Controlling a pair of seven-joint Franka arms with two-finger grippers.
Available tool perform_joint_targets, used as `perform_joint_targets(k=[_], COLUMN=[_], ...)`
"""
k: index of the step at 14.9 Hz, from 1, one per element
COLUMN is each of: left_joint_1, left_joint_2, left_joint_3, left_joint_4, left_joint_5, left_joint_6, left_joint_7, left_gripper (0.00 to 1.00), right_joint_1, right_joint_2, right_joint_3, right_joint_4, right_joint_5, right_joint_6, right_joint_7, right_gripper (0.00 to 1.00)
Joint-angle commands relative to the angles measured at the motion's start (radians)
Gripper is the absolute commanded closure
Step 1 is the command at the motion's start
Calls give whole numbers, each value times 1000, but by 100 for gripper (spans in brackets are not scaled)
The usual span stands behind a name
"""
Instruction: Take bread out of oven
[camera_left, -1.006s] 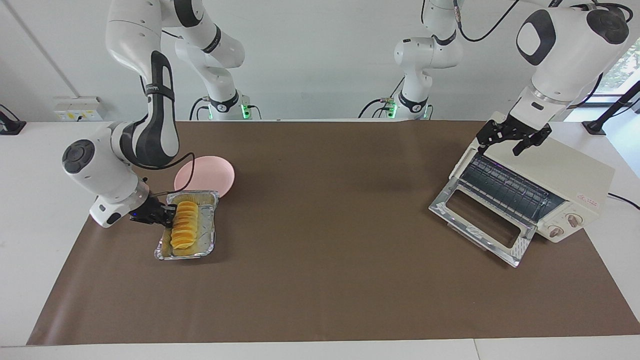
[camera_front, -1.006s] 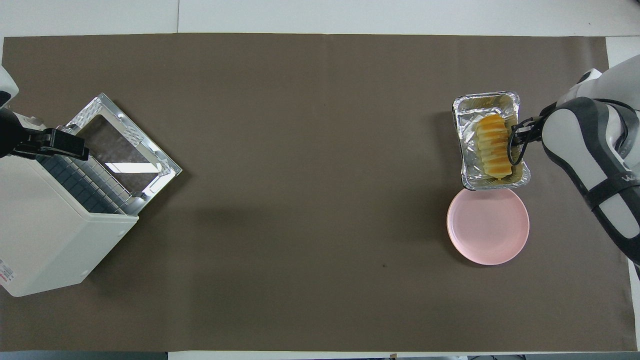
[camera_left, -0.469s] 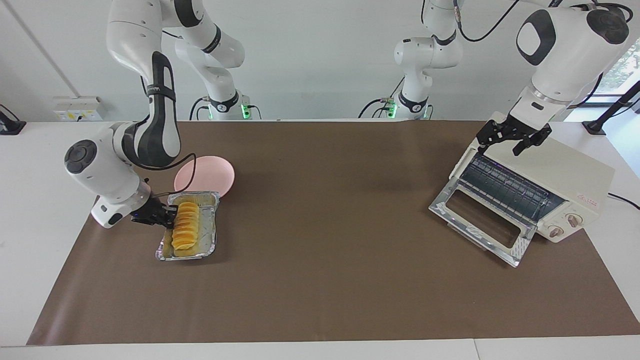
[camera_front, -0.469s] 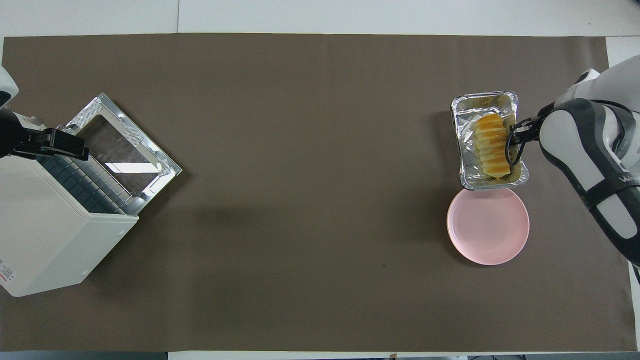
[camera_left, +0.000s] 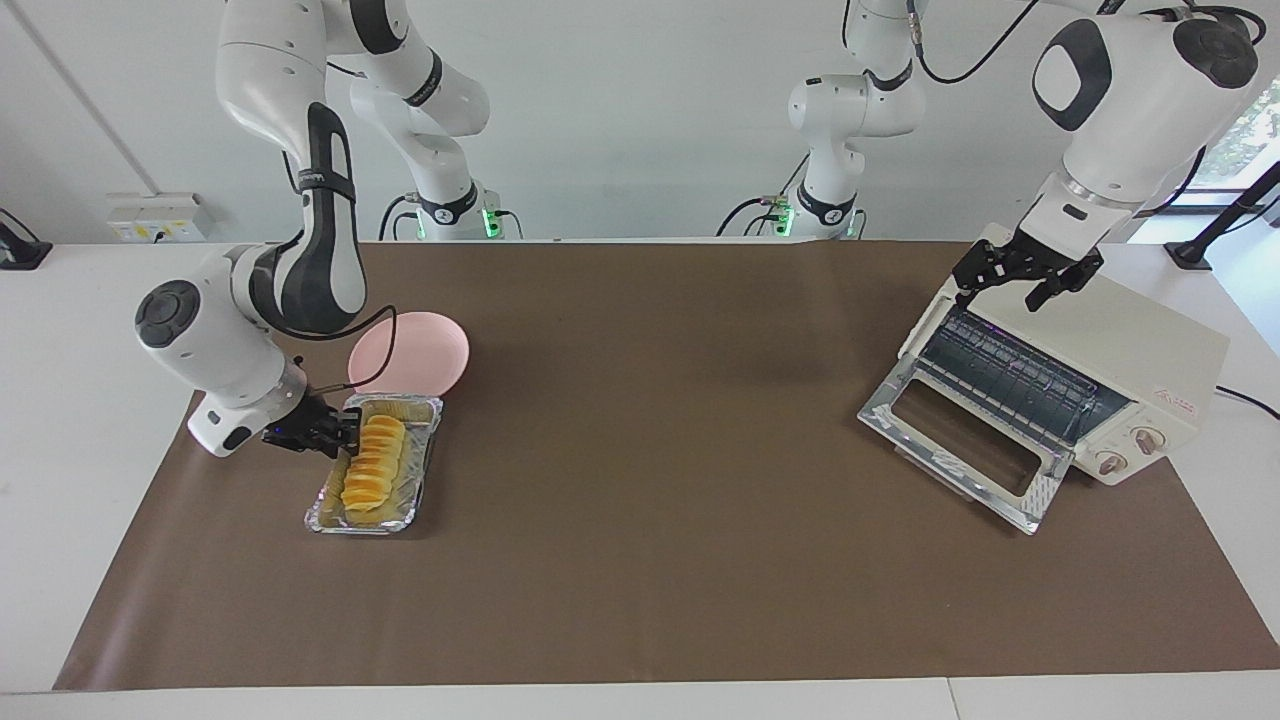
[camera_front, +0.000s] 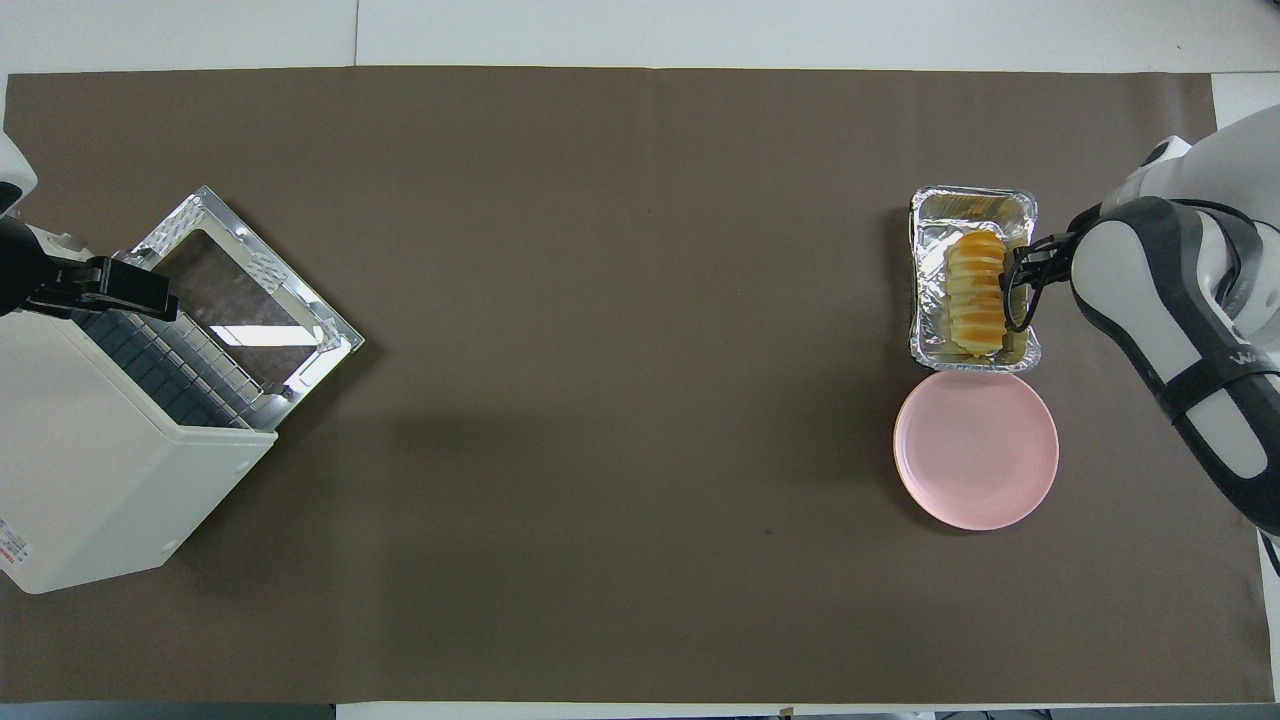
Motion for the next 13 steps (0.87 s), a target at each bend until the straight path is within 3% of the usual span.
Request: perform_joint_targets(k=[1, 5, 13], left_joint_1=[12, 12, 12], left_joint_2=[7, 7, 7], left_joint_3=[-5, -5, -5], left_joint_4=[21, 21, 21], left_joint_5=[-9, -9, -9], left_joint_6=[-22, -22, -22], left_joint_7=[-5, -5, -5], left_gripper=[0, 0, 0], right_joint_1=[19, 61, 59], right_joint_2=[-6, -6, -17], right_joint_3=[6, 6, 6], right_joint_4=[18, 24, -81], right_joint_5=[2, -2, -2], right_joint_6=[7, 18, 105], right_joint_7=[-3, 107, 121], right_gripper=[0, 0, 0])
